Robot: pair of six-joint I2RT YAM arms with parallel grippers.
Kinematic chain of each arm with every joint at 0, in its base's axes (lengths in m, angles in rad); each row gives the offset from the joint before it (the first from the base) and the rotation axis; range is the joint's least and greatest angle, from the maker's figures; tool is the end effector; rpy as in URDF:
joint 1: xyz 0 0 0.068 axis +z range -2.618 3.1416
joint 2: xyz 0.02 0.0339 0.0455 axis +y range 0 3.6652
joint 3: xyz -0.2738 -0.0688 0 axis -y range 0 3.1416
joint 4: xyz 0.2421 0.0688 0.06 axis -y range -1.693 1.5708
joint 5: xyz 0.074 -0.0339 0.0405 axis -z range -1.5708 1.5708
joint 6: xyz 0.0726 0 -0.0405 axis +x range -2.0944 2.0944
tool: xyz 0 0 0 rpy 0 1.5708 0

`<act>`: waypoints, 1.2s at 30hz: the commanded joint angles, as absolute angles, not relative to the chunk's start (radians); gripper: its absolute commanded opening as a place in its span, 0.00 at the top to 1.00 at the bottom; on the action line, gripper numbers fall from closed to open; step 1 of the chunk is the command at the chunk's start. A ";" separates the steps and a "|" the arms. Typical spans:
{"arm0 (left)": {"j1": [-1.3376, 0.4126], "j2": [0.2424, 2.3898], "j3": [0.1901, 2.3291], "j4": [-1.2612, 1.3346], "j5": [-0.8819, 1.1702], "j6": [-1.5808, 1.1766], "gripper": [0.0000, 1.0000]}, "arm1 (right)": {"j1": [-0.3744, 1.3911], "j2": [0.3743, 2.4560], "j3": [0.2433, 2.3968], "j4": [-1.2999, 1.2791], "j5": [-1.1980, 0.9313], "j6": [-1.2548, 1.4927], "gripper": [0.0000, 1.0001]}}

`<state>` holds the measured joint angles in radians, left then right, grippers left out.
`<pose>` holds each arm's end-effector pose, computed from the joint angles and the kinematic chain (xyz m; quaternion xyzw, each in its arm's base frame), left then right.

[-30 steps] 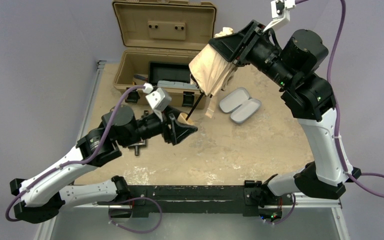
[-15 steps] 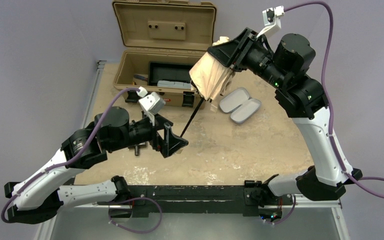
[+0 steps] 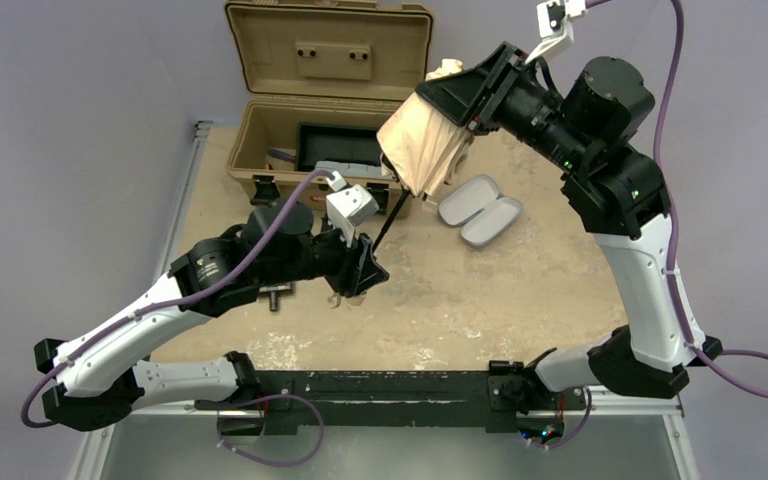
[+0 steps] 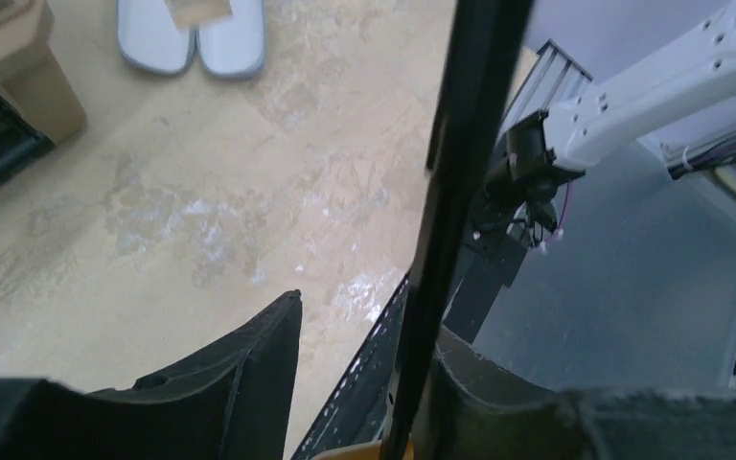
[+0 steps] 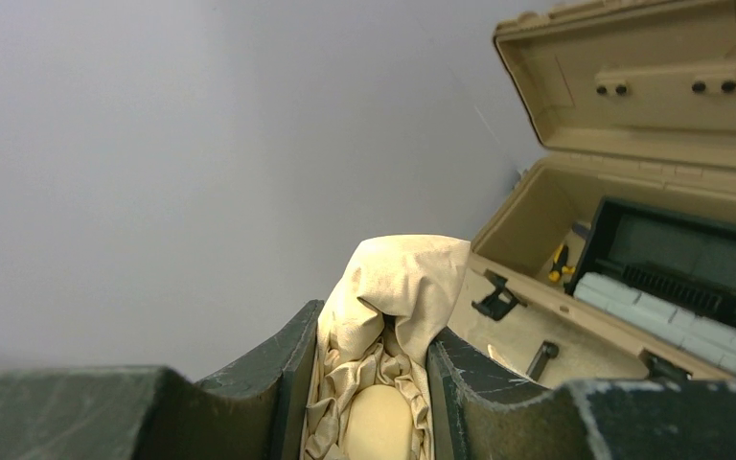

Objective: Open the umbrella

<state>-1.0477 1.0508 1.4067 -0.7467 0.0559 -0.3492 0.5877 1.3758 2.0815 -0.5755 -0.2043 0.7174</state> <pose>0.1091 -0.1973 0.4359 0.2988 0.7752 -0.3754 0.4110 0.2050 0.1543 0.6036 -0.0340 0.6598 0.5075 0.5532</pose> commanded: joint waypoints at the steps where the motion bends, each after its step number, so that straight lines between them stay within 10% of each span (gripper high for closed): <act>1: -1.048 1.015 1.304 -0.769 0.118 -0.360 0.61 | 0.562 1.414 2.257 -0.542 -0.226 0.702 1.00; 15: -1.101 0.755 0.957 -0.912 0.168 -0.527 0.99 | 0.151 1.504 2.461 -0.508 -0.519 0.729 1.00; 24: -1.120 0.716 0.974 -0.922 0.219 -0.649 1.00 | 0.059 1.459 2.275 -0.408 -0.641 0.735 1.00; 27: -1.120 0.776 1.053 -0.886 0.254 -0.737 1.00 | 0.060 1.431 2.151 -0.444 -0.637 0.697 0.09; 36: -1.029 0.891 1.270 -0.556 0.398 -1.023 1.00 | 0.060 1.462 2.251 -0.785 -0.320 0.574 0.01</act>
<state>-1.0824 0.8921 1.1515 -0.8135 0.2848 -0.8913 0.0597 1.4780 2.1727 -0.7067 -0.4698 0.6380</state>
